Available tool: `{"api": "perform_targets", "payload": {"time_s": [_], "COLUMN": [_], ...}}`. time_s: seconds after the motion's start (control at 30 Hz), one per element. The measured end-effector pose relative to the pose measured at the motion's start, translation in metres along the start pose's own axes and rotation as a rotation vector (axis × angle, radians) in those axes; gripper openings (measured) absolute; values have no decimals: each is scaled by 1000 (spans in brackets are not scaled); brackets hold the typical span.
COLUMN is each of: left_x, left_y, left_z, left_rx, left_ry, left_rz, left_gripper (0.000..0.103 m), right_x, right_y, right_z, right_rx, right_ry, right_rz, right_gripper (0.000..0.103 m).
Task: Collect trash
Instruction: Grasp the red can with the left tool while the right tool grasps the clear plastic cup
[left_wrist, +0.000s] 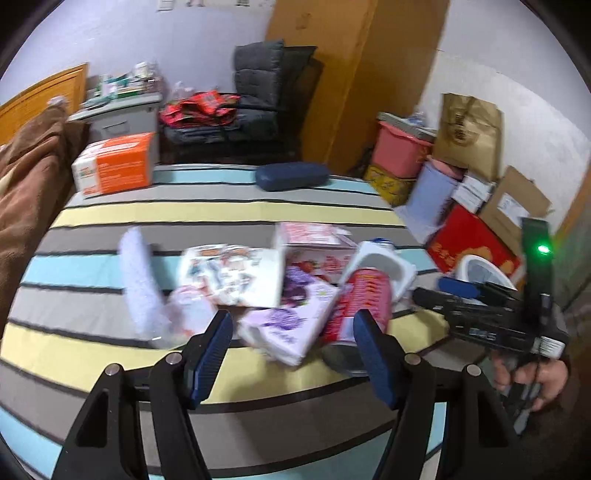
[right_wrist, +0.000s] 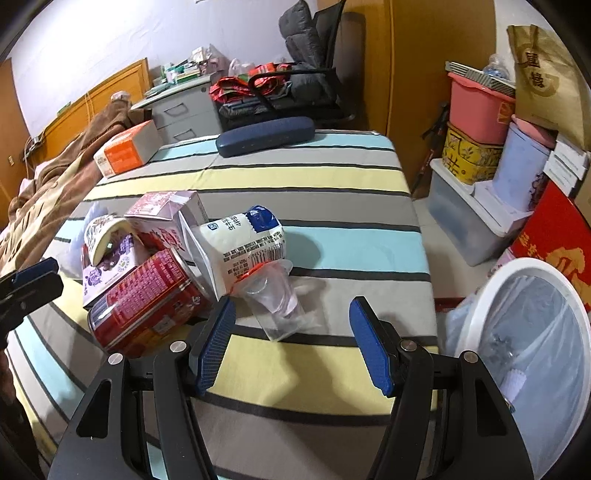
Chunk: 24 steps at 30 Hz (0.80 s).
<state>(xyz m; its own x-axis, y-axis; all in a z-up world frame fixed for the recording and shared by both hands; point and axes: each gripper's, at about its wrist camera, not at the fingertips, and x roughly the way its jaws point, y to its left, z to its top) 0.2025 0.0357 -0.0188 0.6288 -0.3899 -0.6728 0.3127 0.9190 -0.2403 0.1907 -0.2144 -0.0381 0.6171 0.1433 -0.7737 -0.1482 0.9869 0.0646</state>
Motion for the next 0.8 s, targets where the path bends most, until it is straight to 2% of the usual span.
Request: {"api": "perform_targets", "payload": {"time_s": [0.1,0.17,0.5,0.63,0.8], "left_x": [5,9,30,39,49], "left_y": [-11,-20,-51,-58,-63], "left_z": [2,3,10,8,8], "left_rx": [31,58,151,176,195], "left_ry": [14,25,83,104,130], "left_rz": [-23,-37,-88,-53,-50], "left_gripper": [70,70,70,70,70], "right_x": [4,6,9,7,6], "right_y": [-1,-3,-12,-19,-26], "right_z": [2,3,2,1,1], "right_rx": [-1,-5,-4,9,28], "right_ry": [11,19,39,33,28], "right_rz": [35,47,87,76,70], "right_gripper": [62,44,38,36,36]}}
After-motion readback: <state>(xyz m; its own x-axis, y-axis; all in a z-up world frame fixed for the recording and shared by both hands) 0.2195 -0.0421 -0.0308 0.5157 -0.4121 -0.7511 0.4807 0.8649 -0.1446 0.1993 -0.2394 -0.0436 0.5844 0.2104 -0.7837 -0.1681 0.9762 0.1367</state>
